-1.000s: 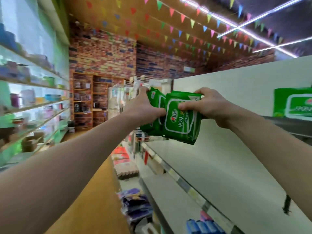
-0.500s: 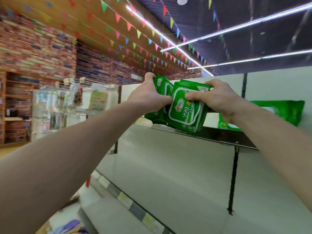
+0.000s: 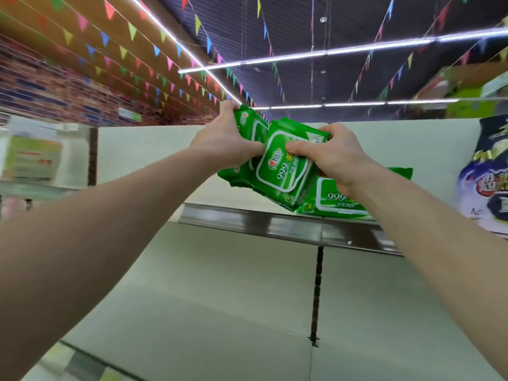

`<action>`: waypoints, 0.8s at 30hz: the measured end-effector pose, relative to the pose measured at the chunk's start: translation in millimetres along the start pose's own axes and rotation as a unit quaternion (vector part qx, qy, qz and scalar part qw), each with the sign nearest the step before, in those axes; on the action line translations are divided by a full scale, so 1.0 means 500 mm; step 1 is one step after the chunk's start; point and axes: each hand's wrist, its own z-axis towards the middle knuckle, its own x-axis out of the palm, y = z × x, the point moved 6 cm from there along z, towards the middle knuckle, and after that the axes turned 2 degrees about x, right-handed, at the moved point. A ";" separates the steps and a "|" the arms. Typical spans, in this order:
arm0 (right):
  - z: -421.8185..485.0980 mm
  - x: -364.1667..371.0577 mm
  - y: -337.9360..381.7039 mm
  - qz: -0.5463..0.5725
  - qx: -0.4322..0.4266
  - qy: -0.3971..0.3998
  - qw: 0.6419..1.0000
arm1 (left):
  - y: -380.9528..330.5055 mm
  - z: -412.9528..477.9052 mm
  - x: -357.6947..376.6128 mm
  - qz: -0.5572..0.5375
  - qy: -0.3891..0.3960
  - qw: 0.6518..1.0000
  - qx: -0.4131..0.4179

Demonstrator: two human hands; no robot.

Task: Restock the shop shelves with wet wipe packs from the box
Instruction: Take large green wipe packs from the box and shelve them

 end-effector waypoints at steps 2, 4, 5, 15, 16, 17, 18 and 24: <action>0.008 0.001 -0.014 -0.003 -0.002 -0.010 1.000 | 0.006 0.012 0.013 0.005 -0.004 1.000 0.007; 0.015 0.006 -0.028 -0.010 -0.006 -0.018 1.000 | 0.018 0.025 0.025 0.008 -0.005 1.000 0.009; 0.018 0.010 -0.033 -0.014 -0.009 -0.022 1.000 | 0.026 0.032 0.032 0.007 -0.002 1.000 0.007; 0.085 0.074 -0.084 -0.058 0.019 -0.094 0.994 | 0.116 0.139 0.078 -0.029 0.038 0.999 0.026; 0.091 0.084 -0.089 -0.055 0.024 -0.102 0.993 | 0.128 0.150 0.081 -0.029 0.044 0.998 0.033; 0.098 0.096 -0.096 -0.054 0.029 -0.111 0.992 | 0.141 0.161 0.083 -0.029 0.048 0.998 0.040; 0.104 0.108 -0.101 -0.055 0.034 -0.118 0.991 | 0.153 0.172 0.083 -0.029 0.052 0.997 0.047; 0.126 0.156 -0.150 -0.020 0.106 -0.128 0.986 | 0.196 0.228 0.084 -0.020 0.073 0.993 0.086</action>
